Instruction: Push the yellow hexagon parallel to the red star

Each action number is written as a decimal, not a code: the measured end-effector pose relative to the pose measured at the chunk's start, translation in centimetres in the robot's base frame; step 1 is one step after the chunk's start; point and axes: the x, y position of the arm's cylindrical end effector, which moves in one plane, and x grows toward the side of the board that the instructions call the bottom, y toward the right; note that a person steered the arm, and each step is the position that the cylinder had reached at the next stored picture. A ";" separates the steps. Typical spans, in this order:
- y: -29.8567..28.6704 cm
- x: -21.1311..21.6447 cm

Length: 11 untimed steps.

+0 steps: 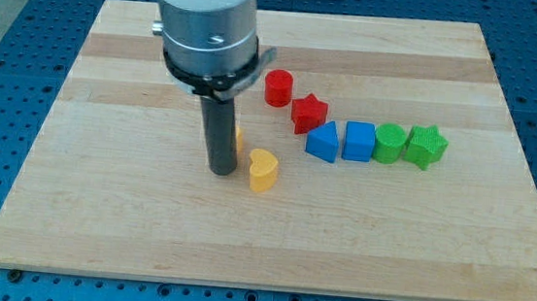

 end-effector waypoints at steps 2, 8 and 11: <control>-1.1 -1.4; -0.8 -4.9; -0.7 -6.5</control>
